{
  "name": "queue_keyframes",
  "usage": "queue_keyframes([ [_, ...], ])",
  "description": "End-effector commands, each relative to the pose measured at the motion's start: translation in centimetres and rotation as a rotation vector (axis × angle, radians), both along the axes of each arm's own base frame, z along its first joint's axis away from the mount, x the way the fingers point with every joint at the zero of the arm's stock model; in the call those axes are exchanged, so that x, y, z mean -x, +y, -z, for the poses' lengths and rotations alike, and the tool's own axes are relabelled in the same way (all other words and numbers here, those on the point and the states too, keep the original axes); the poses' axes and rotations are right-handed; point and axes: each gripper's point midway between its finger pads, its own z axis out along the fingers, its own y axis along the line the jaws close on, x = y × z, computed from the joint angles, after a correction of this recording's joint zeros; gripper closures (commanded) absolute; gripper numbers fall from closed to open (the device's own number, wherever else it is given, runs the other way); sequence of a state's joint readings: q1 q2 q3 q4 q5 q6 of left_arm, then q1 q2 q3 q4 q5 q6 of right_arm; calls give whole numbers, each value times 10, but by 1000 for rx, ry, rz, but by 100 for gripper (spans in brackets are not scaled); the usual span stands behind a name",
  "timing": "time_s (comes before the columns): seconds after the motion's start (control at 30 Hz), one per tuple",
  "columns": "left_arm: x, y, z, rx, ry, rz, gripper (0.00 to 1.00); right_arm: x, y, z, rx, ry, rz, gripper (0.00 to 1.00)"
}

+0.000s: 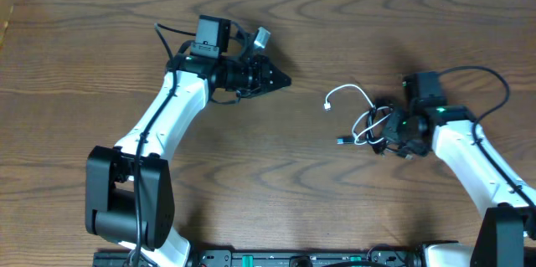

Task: Untangle cables

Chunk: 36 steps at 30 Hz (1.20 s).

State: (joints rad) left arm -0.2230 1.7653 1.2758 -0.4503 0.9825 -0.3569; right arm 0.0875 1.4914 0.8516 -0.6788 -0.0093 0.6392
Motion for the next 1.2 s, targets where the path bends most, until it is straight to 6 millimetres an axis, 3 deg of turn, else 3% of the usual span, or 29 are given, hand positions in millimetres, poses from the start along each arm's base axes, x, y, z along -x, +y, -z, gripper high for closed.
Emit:
queue_keyframes([
  [0.0, -9, 17, -1, -76, -101, -9, 93, -8, 29, -8, -163, -63, -235, 99],
  [0.13, -7, 13, -1, -78, -117, 15, 92, -17, 73, -36, -376, -182, -436, 94],
  [0.2, -5, 10, -1, -78, -134, 34, 88, -20, 84, -53, -438, -224, -485, 85],
  [0.23, -4, 9, -1, -78, -138, 41, 86, -21, 89, -63, -467, -242, -502, 76],
  [0.33, -2, 5, -1, -82, -164, 68, 79, -21, 91, -83, -478, -249, -506, 47],
  [0.43, 1, 0, -1, -83, -172, 86, 73, -18, 79, -90, -421, -209, -462, 39],
  [0.63, 11, -22, 2, -113, -214, 144, 55, -12, 35, -87, -240, -109, -282, 38],
  [0.73, 11, -41, 3, -147, -283, 168, 45, -14, 24, -87, -236, -114, -246, 37],
  [0.83, 6, -60, 3, -198, -379, 171, 41, -16, 13, -87, -234, -117, -210, 37],
  [1.0, -3, -92, 28, -343, -498, 154, 38, -12, -8, -85, -232, -101, -144, 38],
  [1.07, 3, -107, 52, -384, -508, 199, 39, -9, -13, -84, -229, -91, -142, 38],
  [1.17, 9, -115, 76, -435, -495, 229, 39, -6, -14, -83, -221, -79, -147, 38],
])
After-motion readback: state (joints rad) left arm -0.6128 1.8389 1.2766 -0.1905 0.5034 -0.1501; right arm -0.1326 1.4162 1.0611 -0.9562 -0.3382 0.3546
